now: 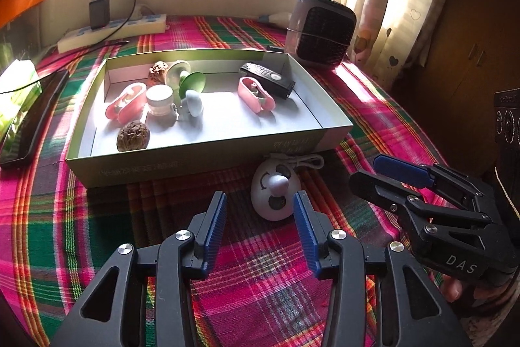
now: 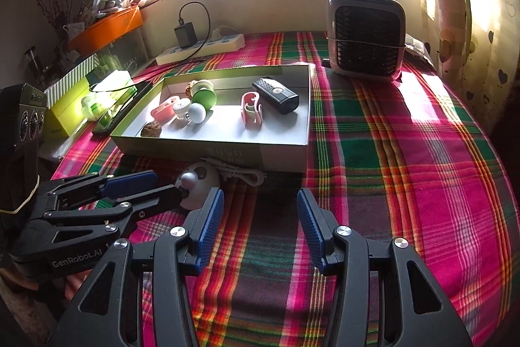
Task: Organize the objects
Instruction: 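Withdraw both grippers from the box toward the white round gadget and cable, then close the left gripper on the white round gadget while the right approaches the cable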
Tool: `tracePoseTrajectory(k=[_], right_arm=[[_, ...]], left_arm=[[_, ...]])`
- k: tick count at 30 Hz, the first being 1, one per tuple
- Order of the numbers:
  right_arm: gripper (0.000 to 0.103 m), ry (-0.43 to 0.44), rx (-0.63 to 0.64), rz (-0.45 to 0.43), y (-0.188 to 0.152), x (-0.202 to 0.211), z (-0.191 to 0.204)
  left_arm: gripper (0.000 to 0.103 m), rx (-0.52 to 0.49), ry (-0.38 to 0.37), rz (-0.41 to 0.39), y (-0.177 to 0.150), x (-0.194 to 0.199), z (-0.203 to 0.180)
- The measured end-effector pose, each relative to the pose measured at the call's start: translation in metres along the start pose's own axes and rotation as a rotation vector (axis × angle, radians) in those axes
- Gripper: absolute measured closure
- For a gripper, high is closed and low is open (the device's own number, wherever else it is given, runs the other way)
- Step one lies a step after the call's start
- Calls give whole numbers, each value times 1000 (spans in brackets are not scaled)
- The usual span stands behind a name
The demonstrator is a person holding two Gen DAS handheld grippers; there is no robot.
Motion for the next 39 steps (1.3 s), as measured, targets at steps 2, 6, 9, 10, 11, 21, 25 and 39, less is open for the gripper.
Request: tracePoseTrajectory(k=[2,6,9,10,11,21,25,39], right_arm=[[54,-5,-6,0,0,1,-3],[54,-11,-15,-4,0,2,-8],[54,-15,-20,-2,-1,2,-11],[54,-15,-21,-1,-1,2,-11],[54,-15,-22,0,-1,2,-12],[54,-11,-26,12,-2,-3,-13],[54,-11,-20,20,-3,-5,-12],[54,22,14,65,-1,-26,1]], left_arm=[[62,-1,0,11,1,-5,-1],[62,-15,5,25,2,-12,-4],[62,-15,15,33,3,-17,-5],[62,-14,12,36,3,-18,-5],[62,-13,11,38,3,-19,-6],[62,2,10,32,7,-22,-4],[69,15,0,28,8,-22,-2],[75,56,39,6,5,-8,22]])
Point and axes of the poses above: each gripper's, at about its wrist camera, not at the fingertips, and x roughly against the way its jaws point, z to its left, y to its top, the point moved 9 cm from there along -x, roughly the way its jaws point, and after that the axes turned 6 degrees about -z, right-handed, at the moved point
